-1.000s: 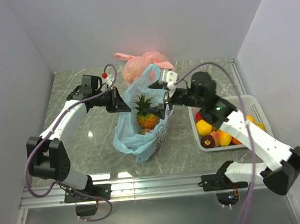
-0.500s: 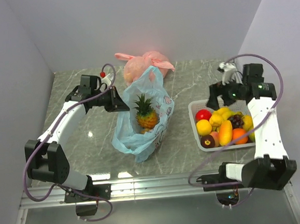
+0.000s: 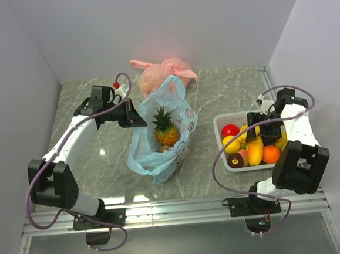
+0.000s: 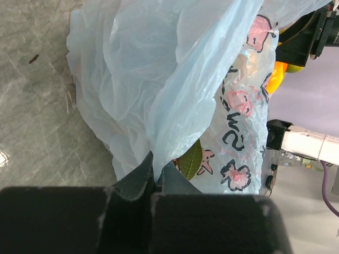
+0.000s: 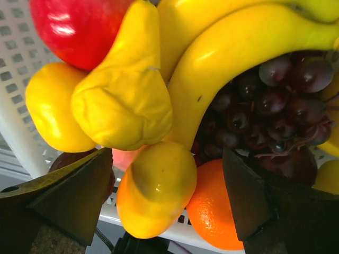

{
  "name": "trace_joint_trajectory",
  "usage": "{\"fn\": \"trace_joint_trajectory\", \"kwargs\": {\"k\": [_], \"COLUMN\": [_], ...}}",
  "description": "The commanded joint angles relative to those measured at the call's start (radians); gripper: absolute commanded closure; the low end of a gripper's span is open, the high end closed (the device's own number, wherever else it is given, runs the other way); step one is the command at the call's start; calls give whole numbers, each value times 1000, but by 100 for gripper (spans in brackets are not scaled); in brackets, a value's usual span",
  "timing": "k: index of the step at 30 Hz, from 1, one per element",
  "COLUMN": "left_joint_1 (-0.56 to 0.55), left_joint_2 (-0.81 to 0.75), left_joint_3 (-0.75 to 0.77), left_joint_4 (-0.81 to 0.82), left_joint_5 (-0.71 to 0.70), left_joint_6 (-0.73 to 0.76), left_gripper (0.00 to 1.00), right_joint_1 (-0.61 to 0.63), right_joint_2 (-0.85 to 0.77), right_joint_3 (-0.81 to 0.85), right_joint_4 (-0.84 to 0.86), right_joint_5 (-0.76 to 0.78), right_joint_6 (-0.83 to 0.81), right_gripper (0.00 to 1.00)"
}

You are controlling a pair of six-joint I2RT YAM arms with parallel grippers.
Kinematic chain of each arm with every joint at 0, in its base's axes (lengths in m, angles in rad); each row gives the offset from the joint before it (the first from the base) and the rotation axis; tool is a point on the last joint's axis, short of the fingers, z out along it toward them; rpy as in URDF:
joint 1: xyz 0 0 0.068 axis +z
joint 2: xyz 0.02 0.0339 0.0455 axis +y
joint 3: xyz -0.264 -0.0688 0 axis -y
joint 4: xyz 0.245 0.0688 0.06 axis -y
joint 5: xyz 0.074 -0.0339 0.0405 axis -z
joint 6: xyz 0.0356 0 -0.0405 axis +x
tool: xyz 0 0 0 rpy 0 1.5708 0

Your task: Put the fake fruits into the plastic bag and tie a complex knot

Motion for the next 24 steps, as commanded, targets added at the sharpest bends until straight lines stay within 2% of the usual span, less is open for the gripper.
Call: {"fn": "trace_joint_trajectory", "kwargs": {"k": [1, 7, 10, 14, 16, 20, 23, 24], "left_joint_1": [-4, -4, -4, -2, -4, -4, -4, -4], "left_joint_2": [-26, -17, -9, -7, -6, -12, -3, -1], "left_joint_3": [-12, -12, -1, 13, 16, 8, 14, 17], "left_joint_4": [9, 18, 17, 9, 5, 3, -3, -8], "left_joint_5": [-5, 4, 11, 15, 13, 16, 22, 24], "left_joint_6": [13, 3, 0, 6, 10, 16, 19, 26], "left_gripper": [99, 99, 100, 99, 99, 99, 100, 100], "right_joint_1": [1, -2, -10, -13, -12, 36, 183, 292], "right_joint_2": [4, 0, -6, -13, -8, 17, 23, 20], "right_joint_3": [-22, -2, 65, 238, 313, 551, 663, 679], "right_joint_4": [-7, -56, -97, -160, -168, -147, -38, 11], "right_joint_5": [30, 1, -16, -73, -120, -374, -440, -434], "right_joint_6": [11, 11, 12, 6, 11, 56, 148, 206], "right_gripper": [12, 33, 43, 55, 57, 57, 54, 53]}}
